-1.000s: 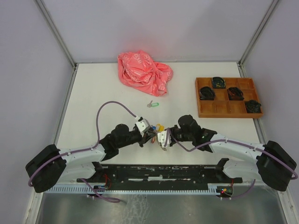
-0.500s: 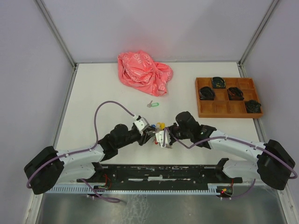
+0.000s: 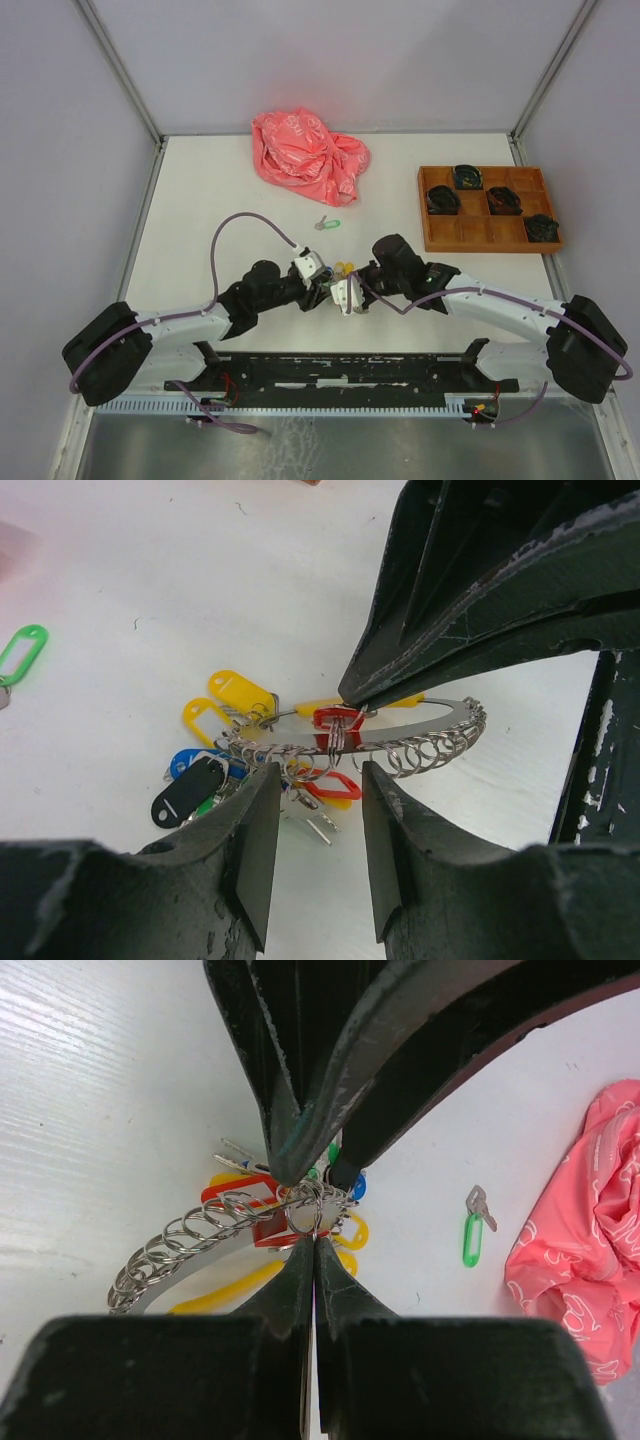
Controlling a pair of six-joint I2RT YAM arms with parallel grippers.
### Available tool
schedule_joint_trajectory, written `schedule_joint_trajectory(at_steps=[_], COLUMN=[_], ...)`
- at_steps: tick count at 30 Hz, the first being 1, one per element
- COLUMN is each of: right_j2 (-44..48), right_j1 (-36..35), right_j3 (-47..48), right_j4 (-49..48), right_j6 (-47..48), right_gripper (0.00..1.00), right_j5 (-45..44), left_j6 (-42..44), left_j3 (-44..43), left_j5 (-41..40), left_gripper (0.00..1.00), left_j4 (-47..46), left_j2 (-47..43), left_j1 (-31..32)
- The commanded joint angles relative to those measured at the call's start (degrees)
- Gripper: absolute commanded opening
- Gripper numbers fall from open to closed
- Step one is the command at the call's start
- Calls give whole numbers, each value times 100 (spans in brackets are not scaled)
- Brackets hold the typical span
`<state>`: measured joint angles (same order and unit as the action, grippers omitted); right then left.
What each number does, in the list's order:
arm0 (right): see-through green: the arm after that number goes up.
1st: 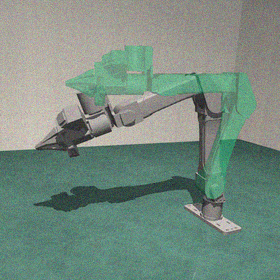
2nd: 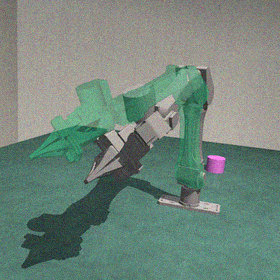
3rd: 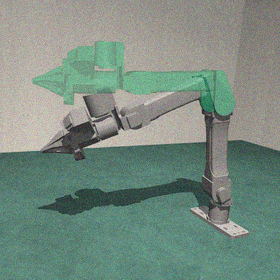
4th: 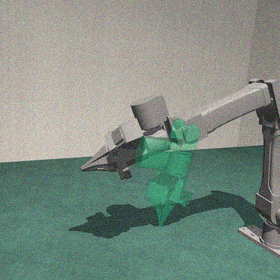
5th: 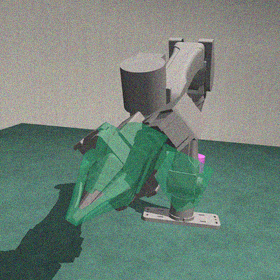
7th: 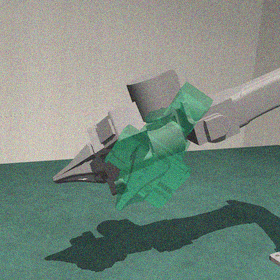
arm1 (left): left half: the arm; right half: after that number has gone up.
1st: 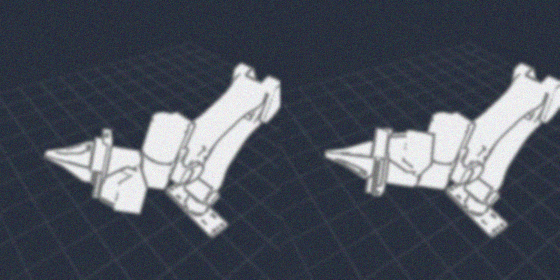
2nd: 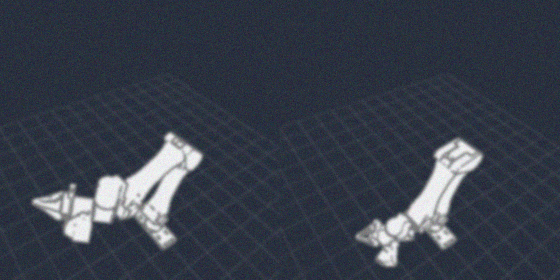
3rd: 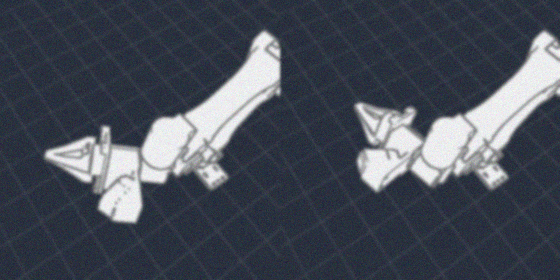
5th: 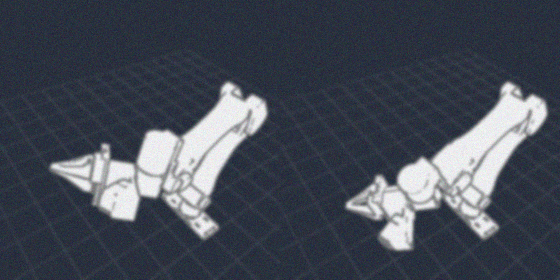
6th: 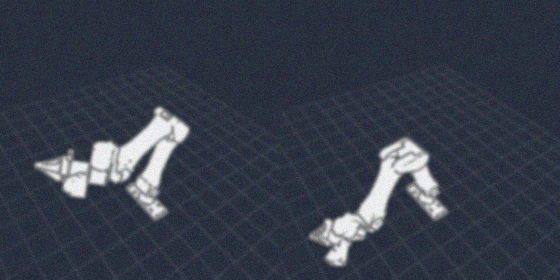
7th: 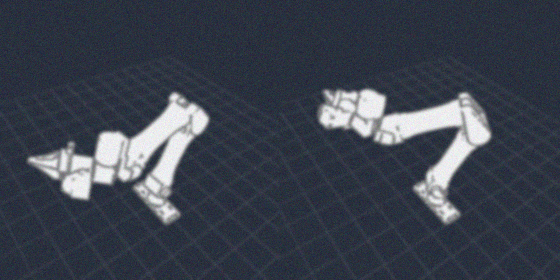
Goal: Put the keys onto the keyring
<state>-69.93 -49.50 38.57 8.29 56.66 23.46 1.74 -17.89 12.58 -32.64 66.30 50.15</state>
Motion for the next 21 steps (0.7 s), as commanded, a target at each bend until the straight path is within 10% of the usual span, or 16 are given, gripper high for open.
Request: schedule_joint_trajectory(at_steps=[1, 21], right_j2=[-14, -1], right_j1=[19, 45], right_j3=[283, 323], right_j4=[-37, 80], right_j6=[201, 407], right_gripper=[1, 1], right_j5=[180, 312], left_j6=[291, 1047], left_j3=[-203, -668], left_j5=[566, 2324], left_gripper=[45, 40], left_j4=[-629, -340], left_j2=[176, 937], left_j1=[-315, -736])
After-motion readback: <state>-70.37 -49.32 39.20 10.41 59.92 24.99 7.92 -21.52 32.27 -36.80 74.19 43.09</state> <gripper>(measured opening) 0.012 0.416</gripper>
